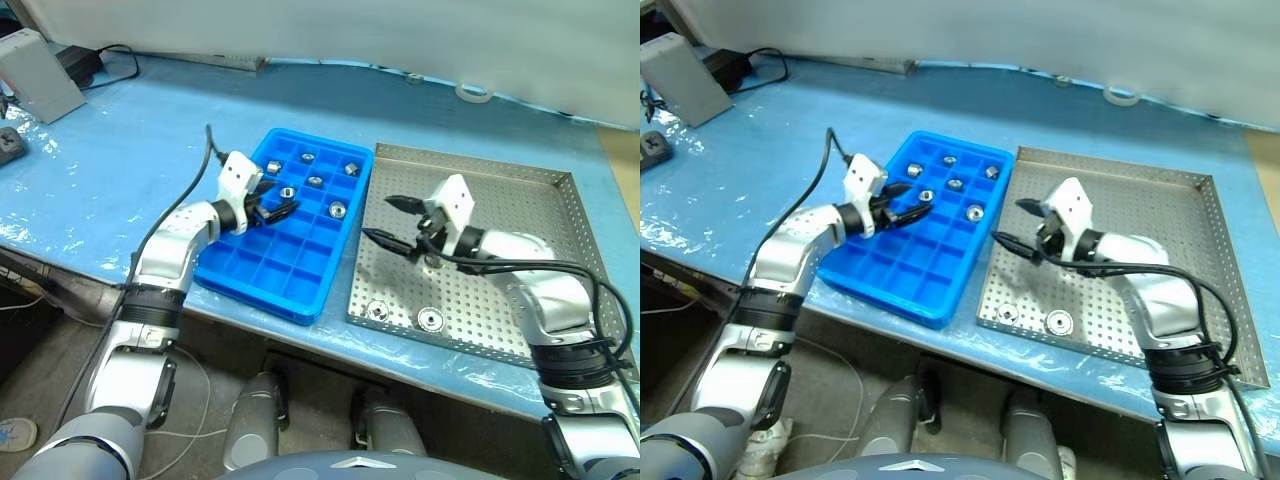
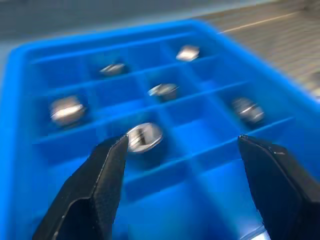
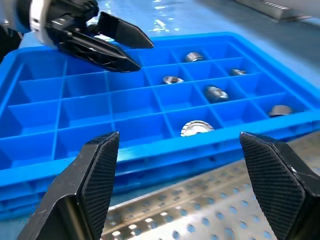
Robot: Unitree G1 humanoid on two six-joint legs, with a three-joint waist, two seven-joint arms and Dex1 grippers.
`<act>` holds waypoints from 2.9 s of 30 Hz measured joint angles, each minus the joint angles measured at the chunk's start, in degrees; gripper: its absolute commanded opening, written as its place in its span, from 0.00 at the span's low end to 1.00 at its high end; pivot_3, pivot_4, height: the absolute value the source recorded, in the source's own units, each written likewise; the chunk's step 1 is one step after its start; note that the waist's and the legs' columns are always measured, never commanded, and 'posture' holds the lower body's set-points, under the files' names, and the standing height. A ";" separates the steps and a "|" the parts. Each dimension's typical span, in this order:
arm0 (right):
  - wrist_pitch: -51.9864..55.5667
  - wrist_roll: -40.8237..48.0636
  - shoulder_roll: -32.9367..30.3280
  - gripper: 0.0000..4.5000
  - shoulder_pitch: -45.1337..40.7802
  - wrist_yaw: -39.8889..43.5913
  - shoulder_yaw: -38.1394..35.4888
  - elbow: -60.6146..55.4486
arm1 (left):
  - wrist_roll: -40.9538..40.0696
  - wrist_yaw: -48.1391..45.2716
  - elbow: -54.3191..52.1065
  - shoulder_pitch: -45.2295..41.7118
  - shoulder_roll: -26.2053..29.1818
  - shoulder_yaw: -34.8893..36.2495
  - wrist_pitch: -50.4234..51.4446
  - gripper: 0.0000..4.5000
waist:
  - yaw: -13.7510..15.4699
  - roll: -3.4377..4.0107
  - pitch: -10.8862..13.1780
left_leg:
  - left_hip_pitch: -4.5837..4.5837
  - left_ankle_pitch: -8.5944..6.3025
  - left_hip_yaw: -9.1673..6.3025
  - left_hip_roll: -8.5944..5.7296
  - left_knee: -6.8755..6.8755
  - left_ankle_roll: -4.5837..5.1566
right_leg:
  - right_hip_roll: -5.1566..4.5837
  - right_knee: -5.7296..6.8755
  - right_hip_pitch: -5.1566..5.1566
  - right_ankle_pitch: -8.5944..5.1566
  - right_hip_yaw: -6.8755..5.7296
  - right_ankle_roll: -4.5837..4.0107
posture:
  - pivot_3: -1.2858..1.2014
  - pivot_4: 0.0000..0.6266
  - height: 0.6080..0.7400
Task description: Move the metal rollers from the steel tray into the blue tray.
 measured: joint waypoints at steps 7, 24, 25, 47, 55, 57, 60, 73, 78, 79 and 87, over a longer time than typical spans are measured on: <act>1.59 0.70 -4.13 0.90 5.97 -1.46 -7.12 -3.09 | 1.57 -5.35 14.00 -11.26 -8.37 -5.63 -6.37 0.82 | -1.10 0.01 -0.01 | -0.01 0.05 0.06 0.00 0.04 0.26 | 0.00 -0.05 0.01 0.00 0.05 0.00 | 0.39 0.24 1.00; 7.65 2.81 -0.84 0.90 22.67 -14.05 -17.54 -21.06 | 8.54 -13.23 44.33 -22.01 -24.16 -10.48 -21.02 0.82 | -6.57 0.03 -0.01 | -0.01 -0.05 0.09 -0.02 0.17 0.42 | 0.00 -0.17 0.06 0.04 0.10 0.07 | 0.31 0.24 1.00; 7.75 2.81 -0.83 0.90 22.97 -14.51 -17.72 -21.36 | 9.03 -12.96 45.40 -22.54 -24.84 -10.48 -21.61 0.82 | -6.57 0.04 -0.02 | 0.03 -0.06 0.09 -0.03 0.18 0.44 | 0.00 -0.21 0.11 0.04 0.10 0.08 | 0.31 0.24 1.00; 7.12 0.81 -0.31 0.90 26.58 -17.24 -16.31 -21.53 | 15.58 -1.77 56.74 -22.89 -28.44 -10.09 -27.01 0.82 | -8.30 0.08 -0.05 | 0.00 -0.18 0.08 -0.07 0.21 0.64 | -0.02 -0.46 0.23 0.06 0.09 0.10 | 0.29 0.24 1.00; 5.97 -0.59 0.16 0.90 27.69 -17.65 -15.55 -21.53 | 15.63 1.18 57.80 -22.99 -28.59 -8.67 -27.35 0.82 | -9.04 0.11 -0.07 | 0.05 -0.19 0.08 -0.08 0.22 0.65 | -0.02 -0.50 0.30 0.06 0.09 0.10 | 0.29 0.24 1.00; 5.68 -0.75 0.23 0.90 27.95 -17.68 -15.22 -21.53 | 15.63 1.12 58.02 -22.98 -28.61 -8.59 -27.34 0.82 | -9.38 0.11 -0.07 | 0.04 -0.21 0.08 -0.08 0.23 0.67 | -0.02 -0.53 0.30 0.06 0.09 0.11 | 0.29 0.24 1.00; 5.38 -1.01 0.53 0.90 28.14 -17.83 -15.09 -21.53 | 15.68 1.13 58.18 -22.98 -28.63 -8.58 -27.34 0.82 | -9.58 0.11 -0.07 | 0.03 -0.21 0.08 -0.08 0.23 0.69 | -0.02 -0.55 0.31 0.07 0.09 0.12 | 0.29 0.24 1.00; 4.82 -2.02 1.31 0.90 28.59 -18.85 -13.75 -21.53 | 15.76 1.97 58.24 -22.98 -28.73 -8.37 -27.36 0.82 | -9.70 0.11 -0.07 | 0.03 -0.23 0.08 -0.08 0.23 0.71 | -0.02 -0.61 0.32 0.08 0.09 0.13 | 0.28 0.24 1.00; 4.48 -2.60 1.45 0.90 28.86 -19.09 -13.60 -21.53 | 15.61 1.57 58.24 -22.98 -28.75 -8.15 -27.37 0.63 | -9.75 0.11 -0.07 | 0.02 -0.24 0.08 -0.08 0.22 0.73 | -0.02 -0.65 0.33 0.08 0.09 0.13 | 0.28 0.24 1.00; 4.42 -2.74 1.47 0.90 28.89 -19.10 -13.60 -21.53 | 15.60 1.56 58.24 -22.98 -28.75 -8.15 -27.37 0.63 | -9.76 0.12 -0.07 | 0.02 -0.25 0.08 -0.09 0.22 0.73 | -0.02 -0.65 0.33 0.08 0.09 0.13 | 0.28 0.24 1.00; 3.91 -3.10 1.69 0.90 28.88 -19.09 -12.83 -21.53 | 15.49 0.67 58.22 -22.97 -28.75 -8.15 -27.38 0.37 | -9.82 0.12 -0.07 | 0.01 -0.28 0.08 -0.09 0.22 0.78 | -0.02 -0.72 0.36 0.09 0.09 0.13 | 0.28 0.24 1.00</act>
